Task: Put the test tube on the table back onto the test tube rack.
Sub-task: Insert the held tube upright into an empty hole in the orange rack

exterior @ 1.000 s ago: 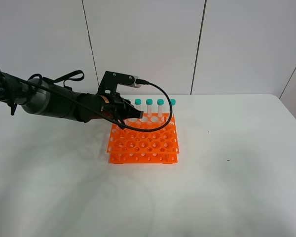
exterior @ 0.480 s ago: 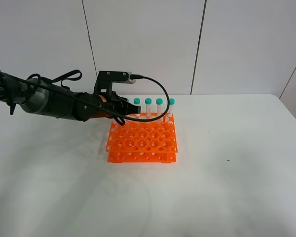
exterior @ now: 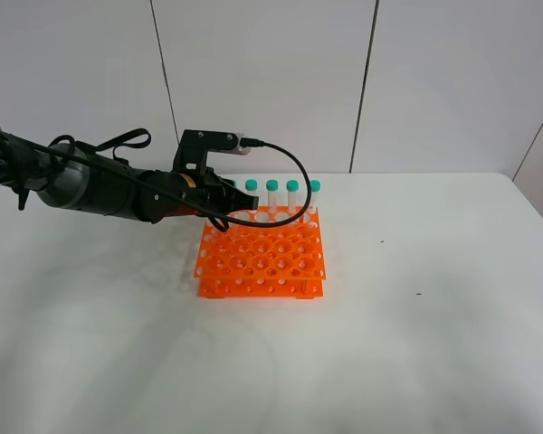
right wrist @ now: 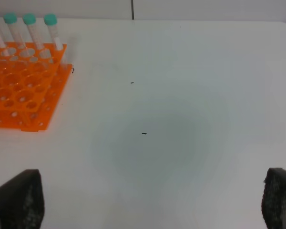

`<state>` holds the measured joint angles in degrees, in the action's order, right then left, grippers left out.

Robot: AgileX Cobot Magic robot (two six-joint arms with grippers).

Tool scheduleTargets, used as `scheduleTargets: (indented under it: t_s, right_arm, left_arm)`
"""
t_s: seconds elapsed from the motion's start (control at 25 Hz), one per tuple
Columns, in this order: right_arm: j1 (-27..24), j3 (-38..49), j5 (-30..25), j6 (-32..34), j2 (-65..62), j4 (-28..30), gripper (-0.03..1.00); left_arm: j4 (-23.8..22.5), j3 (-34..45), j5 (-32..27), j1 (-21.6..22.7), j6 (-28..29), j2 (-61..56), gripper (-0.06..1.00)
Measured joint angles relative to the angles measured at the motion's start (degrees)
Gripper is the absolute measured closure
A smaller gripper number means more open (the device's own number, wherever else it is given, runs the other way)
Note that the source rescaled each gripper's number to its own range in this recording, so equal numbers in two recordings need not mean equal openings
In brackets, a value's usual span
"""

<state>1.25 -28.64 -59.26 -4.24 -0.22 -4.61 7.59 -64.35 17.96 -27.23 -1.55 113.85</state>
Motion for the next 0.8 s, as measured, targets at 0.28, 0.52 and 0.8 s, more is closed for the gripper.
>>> scheduleTargets:
  t_s: [0.28, 0.52, 0.8]
  right_arm:
    - [0.00, 0.00, 0.00, 0.00, 0.00, 0.00, -0.03]
    - [0.00, 0.00, 0.00, 0.00, 0.00, 0.00, -0.03]
    - [0.00, 0.00, 0.00, 0.00, 0.00, 0.00, -0.03]
  left_arm:
    - [-0.18, 0.00, 0.00, 0.00, 0.02, 0.00, 0.94]
    - [-0.26, 0.00, 0.00, -0.46, 0.02, 0.00, 0.94]
    - [-0.26, 0.00, 0.00, -0.53, 0.02, 0.00, 0.94]
